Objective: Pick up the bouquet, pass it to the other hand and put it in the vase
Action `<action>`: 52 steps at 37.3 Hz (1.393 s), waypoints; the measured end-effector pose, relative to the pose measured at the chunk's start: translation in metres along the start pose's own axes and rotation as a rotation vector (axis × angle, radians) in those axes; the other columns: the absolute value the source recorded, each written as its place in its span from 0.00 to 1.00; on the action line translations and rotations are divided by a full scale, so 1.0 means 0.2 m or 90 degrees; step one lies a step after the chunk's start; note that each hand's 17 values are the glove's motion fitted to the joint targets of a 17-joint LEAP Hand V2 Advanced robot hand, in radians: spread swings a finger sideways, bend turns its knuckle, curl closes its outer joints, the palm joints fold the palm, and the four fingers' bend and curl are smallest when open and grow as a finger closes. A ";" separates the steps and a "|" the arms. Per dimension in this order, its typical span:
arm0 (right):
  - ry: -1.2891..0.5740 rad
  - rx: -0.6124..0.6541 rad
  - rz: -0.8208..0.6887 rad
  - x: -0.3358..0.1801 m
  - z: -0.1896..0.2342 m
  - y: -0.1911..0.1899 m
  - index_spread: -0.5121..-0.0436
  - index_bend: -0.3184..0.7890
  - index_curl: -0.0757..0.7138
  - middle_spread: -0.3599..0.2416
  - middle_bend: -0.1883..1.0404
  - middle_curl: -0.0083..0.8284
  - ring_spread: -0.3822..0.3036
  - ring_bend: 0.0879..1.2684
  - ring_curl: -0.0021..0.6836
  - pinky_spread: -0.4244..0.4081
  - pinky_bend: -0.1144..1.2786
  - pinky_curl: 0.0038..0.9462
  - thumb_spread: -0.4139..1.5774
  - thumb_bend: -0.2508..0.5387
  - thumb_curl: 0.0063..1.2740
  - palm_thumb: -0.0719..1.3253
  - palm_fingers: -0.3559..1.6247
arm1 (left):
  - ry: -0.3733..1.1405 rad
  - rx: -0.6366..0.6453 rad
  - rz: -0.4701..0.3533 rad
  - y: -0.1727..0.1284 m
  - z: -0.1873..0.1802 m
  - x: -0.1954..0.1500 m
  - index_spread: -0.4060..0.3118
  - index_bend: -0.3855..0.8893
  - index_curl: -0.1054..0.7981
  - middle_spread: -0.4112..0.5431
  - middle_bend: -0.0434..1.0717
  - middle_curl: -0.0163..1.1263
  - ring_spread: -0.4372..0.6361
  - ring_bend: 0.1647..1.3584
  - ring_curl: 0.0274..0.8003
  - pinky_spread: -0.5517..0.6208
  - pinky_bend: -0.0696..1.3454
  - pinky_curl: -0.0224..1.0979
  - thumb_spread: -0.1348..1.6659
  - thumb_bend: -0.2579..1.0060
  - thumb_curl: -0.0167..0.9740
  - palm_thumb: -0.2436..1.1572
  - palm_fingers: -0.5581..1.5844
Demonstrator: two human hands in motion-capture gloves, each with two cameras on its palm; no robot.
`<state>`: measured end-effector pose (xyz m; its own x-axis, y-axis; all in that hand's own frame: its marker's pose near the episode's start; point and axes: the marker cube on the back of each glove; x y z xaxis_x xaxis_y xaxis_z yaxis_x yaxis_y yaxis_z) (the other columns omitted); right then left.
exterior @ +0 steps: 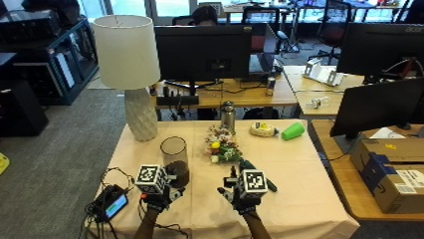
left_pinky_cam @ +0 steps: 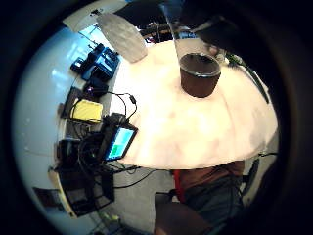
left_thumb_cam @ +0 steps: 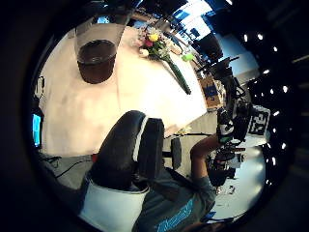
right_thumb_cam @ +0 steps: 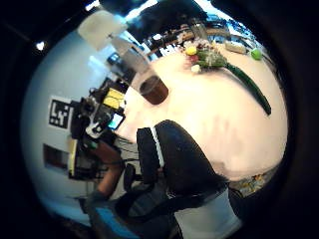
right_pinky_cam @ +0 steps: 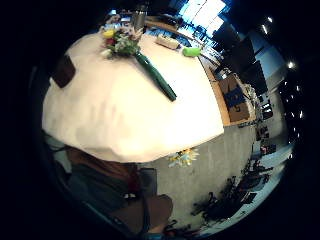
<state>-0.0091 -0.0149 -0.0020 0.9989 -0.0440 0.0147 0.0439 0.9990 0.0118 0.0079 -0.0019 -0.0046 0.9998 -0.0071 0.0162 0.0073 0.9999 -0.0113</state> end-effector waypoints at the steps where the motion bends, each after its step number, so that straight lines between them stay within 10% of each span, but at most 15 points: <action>1: 0.003 -0.003 0.002 0.01 0.00 0.00 0.28 0.43 0.40 0.64 0.33 0.31 0.81 0.11 0.25 0.86 0.34 0.27 0.78 0.34 0.17 0.27 0.28 | 0.000 0.000 -0.001 0.00 0.00 0.00 0.43 0.43 0.41 0.52 0.20 0.22 0.72 0.24 0.24 0.82 0.32 0.25 0.65 0.19 0.22 0.27 0.41; 35: 0.006 -0.164 0.174 0.76 0.47 -0.55 0.25 0.40 0.41 0.67 0.30 0.34 0.84 0.10 0.32 0.87 0.45 0.36 0.75 0.28 0.21 0.25 0.16 | -0.009 -0.076 0.030 -0.05 0.06 0.31 0.47 0.42 0.45 0.57 0.20 0.26 0.78 0.27 0.29 0.84 0.37 0.31 0.64 0.18 0.28 0.23 0.35; 52: -0.173 -0.279 0.128 0.64 0.54 -0.57 0.26 0.39 0.38 0.68 0.30 0.35 0.85 0.10 0.34 0.86 0.45 0.36 0.73 0.31 0.23 0.33 0.15 | -0.001 -0.095 0.032 -0.07 0.17 0.29 0.48 0.42 0.46 0.57 0.20 0.27 0.79 0.28 0.30 0.84 0.38 0.32 0.64 0.18 0.29 0.22 0.34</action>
<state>0.1126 -0.1356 0.1073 0.9511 0.2041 0.2319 -0.0868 0.8969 -0.4336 0.0656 -0.0157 0.0309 0.9990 0.0433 0.0132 -0.0407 0.9862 -0.1604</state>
